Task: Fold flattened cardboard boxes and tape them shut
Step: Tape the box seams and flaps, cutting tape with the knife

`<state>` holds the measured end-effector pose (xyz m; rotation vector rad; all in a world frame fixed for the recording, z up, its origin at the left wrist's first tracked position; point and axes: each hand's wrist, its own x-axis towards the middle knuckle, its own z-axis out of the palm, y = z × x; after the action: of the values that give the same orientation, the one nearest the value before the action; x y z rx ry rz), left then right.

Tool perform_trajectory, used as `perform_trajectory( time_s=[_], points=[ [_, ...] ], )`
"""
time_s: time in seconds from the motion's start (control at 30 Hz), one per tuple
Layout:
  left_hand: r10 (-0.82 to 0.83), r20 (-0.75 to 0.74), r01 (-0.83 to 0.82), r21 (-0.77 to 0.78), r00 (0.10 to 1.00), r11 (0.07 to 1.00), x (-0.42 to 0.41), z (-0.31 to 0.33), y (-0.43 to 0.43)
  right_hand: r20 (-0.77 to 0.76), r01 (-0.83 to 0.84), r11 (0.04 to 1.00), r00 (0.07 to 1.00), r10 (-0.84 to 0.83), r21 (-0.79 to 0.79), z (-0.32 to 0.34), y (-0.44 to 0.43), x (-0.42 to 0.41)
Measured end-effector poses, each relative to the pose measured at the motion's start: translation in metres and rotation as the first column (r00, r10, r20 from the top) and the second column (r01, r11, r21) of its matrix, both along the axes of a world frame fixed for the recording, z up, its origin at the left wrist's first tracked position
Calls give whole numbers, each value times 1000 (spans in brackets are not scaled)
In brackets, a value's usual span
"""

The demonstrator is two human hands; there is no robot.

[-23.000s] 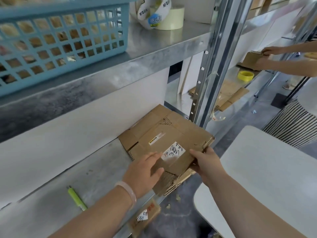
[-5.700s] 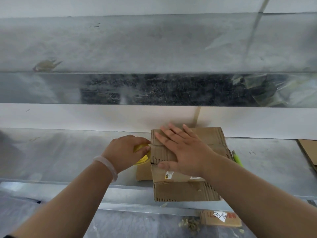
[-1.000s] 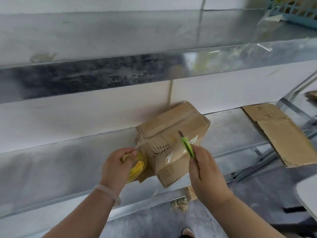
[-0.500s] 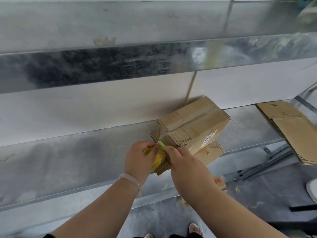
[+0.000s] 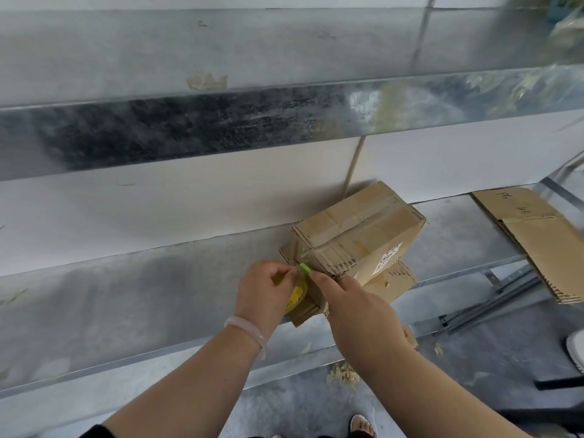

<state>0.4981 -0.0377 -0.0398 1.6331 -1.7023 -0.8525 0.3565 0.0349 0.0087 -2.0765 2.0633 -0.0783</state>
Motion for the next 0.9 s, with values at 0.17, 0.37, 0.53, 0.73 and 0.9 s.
perform_trajectory(
  time_s=[0.17, 0.37, 0.53, 0.73, 0.9],
  points=[
    [-39, 8, 39, -1, 999, 999, -1, 2, -2, -14, -3, 1000, 1000, 3, -10, 0, -3, 3],
    [-14, 2, 14, 4, 1000, 1000, 2, 5, 2, 9, -19, 1000, 1000, 19, -10, -3, 1, -1],
    [-5, 10, 5, -7, 1000, 1000, -2, 9, -1, 7, -20, 999, 1000, 20, -34, -3, -3, -4],
    [43, -24, -43, 7, 999, 999, 0, 13, 1, 28, -32, 998, 999, 34, -49, -5, 4, -9],
    [-6, 51, 8, -32, 999, 999, -1, 7, 3, 41, -15, 999, 999, 17, -46, -5, 4, -8]
  ],
)
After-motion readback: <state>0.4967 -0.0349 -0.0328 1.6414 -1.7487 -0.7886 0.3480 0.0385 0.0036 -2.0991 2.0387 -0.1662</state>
